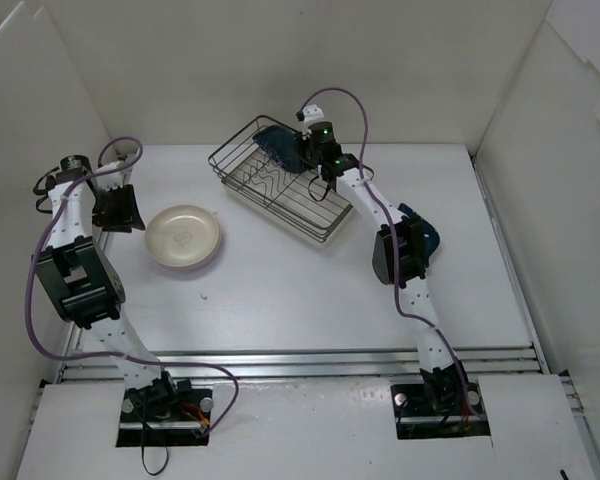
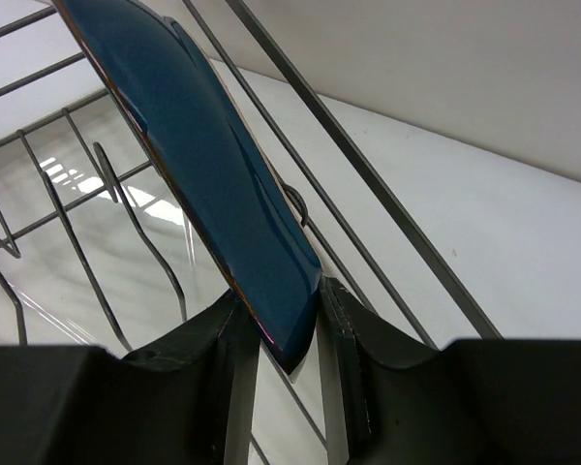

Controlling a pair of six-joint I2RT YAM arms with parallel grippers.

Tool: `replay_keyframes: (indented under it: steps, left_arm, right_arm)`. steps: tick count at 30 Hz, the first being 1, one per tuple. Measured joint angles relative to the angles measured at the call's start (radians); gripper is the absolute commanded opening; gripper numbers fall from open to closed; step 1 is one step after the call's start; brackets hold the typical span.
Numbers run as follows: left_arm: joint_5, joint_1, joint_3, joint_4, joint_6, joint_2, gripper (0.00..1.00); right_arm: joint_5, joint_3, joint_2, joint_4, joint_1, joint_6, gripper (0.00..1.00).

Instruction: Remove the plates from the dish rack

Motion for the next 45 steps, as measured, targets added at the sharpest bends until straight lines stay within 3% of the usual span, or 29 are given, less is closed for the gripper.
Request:
replay_keyframes:
  steps: [12, 24, 45]
  left_arm:
    - [0.001, 0.0, 0.0, -0.002, 0.001, 0.004, 0.38]
    - [0.008, 0.003, 0.0, -0.002, 0.001, 0.004, 0.38]
    - [0.024, 0.008, 0.0, -0.005, 0.001, 0.004, 0.38]
  right_arm:
    - [0.068, -0.27, -0.125, 0.226, 0.027, -0.14, 0.0]
    - [0.162, -0.391, -0.295, 0.307, 0.032, -0.221, 0.0]
    - [0.278, -0.684, -0.522, 0.376, 0.037, -0.121, 0.0]
